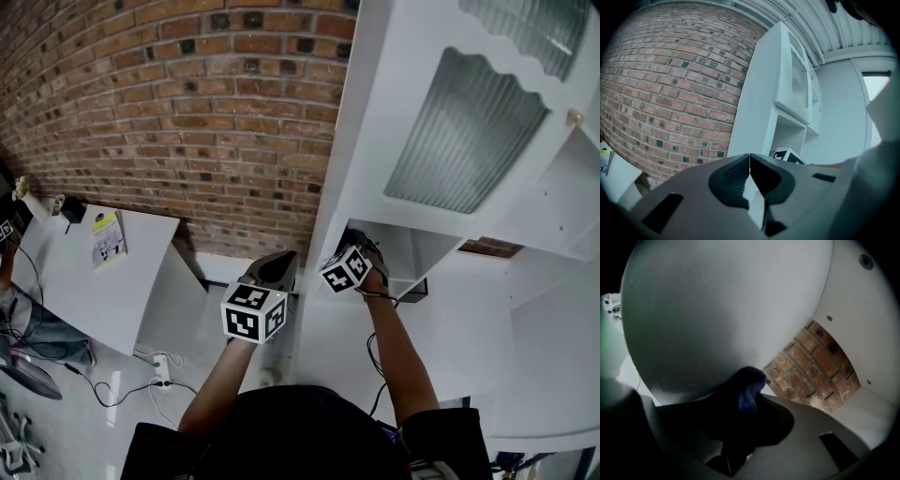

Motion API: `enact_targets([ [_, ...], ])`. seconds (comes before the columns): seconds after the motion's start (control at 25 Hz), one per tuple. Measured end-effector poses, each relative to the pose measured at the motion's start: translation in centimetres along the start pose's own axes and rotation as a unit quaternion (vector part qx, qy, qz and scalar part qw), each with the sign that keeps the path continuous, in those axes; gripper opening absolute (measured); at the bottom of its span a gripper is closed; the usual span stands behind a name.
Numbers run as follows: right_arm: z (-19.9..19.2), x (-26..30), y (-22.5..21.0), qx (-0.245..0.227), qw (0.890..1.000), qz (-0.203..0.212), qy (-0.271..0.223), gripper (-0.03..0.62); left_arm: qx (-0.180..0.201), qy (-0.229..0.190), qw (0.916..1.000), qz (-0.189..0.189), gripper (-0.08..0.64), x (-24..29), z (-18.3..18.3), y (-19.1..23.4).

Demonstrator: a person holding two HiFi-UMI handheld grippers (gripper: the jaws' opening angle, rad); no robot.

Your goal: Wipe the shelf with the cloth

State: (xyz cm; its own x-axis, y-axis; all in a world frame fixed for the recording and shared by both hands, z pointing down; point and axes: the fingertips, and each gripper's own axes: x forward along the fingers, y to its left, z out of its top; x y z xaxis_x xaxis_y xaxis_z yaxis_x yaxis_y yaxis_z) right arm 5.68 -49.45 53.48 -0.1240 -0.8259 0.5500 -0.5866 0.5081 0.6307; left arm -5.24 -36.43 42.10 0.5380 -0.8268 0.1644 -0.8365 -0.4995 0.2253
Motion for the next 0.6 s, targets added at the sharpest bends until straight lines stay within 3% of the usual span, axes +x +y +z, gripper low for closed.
enact_targets([
  [0.6, -0.31, 0.68, 0.25, 0.01, 1.0, -0.001, -0.001, 0.086, -0.002, -0.001, 1.0, 0.004, 0.017, -0.32, -0.01, 0.22],
])
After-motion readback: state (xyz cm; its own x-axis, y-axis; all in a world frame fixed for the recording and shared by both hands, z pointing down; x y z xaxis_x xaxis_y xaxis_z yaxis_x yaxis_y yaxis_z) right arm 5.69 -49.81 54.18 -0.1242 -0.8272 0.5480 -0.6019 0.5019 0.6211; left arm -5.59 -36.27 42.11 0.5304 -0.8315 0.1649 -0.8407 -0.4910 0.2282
